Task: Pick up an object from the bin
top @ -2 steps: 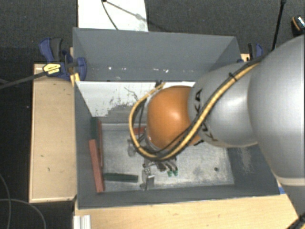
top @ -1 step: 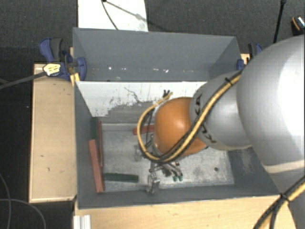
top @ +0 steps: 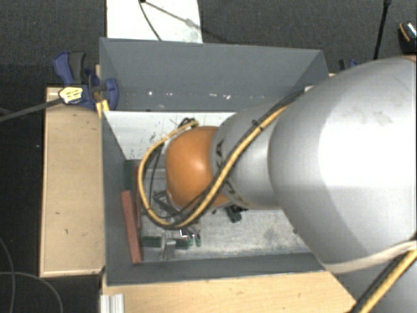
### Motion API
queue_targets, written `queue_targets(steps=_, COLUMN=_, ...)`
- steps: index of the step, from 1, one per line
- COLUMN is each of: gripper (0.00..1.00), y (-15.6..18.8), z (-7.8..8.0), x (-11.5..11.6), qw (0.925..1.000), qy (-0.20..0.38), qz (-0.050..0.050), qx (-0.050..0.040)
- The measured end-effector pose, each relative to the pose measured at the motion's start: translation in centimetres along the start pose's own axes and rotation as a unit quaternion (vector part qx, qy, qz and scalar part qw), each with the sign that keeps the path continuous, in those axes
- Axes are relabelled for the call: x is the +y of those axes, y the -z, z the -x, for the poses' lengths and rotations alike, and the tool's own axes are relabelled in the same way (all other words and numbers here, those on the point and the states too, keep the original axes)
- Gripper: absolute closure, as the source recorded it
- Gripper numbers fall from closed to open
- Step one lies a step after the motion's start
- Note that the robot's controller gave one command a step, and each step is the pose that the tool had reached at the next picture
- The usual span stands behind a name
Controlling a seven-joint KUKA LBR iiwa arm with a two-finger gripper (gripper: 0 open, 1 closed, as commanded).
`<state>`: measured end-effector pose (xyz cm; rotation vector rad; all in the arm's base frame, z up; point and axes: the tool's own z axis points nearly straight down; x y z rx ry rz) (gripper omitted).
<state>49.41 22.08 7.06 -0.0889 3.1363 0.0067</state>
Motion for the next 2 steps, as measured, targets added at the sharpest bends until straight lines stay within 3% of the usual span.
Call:
queue_targets(steps=1, gripper=1.0, y=0.0, z=0.0, x=-0.2, qw=1.0, qy=-0.002, qz=-0.001, qx=0.0003)
queue_targets(steps=2, gripper=1.0, y=15.0, z=2.0, x=1.3, qw=1.0, qy=0.0, qz=0.0, qx=-0.0033)
